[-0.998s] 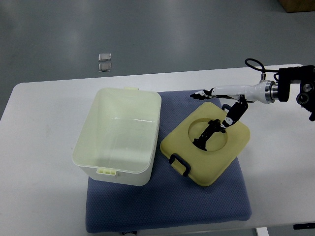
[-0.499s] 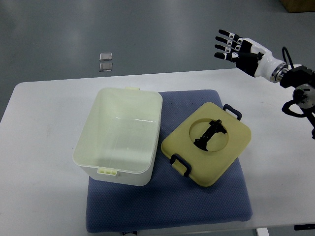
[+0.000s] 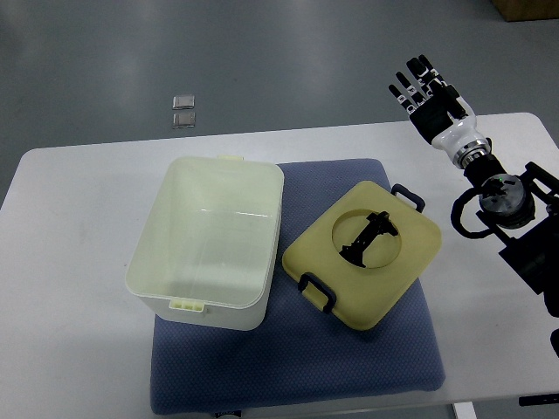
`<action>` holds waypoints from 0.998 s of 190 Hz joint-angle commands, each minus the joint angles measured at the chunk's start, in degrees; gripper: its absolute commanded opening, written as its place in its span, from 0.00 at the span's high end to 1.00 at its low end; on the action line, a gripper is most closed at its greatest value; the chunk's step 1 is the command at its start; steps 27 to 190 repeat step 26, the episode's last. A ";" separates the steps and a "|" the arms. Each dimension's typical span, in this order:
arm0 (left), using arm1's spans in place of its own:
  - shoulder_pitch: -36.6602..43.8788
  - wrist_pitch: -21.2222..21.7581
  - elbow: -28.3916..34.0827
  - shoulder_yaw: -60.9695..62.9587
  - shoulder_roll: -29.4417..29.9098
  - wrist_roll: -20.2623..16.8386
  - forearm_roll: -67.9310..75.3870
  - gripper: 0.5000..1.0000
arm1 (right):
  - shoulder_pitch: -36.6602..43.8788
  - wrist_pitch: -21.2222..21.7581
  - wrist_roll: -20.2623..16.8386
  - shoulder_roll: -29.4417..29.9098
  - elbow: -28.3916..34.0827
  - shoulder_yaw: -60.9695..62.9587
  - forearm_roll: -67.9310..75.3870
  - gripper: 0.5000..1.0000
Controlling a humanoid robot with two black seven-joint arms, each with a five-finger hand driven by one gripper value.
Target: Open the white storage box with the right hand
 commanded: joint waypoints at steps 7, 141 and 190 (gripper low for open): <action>0.01 0.00 0.01 0.00 0.00 0.00 0.01 0.00 | -0.07 -0.06 0.02 0.03 -0.24 0.02 -0.19 0.07; 0.01 0.00 -0.52 0.00 0.00 0.00 0.01 0.00 | -0.07 -0.06 0.02 0.03 -0.50 0.01 -0.27 0.07; 0.01 0.00 -0.52 0.00 0.00 0.00 0.01 0.00 | -0.07 -0.06 0.02 0.03 -0.50 0.01 -0.27 0.07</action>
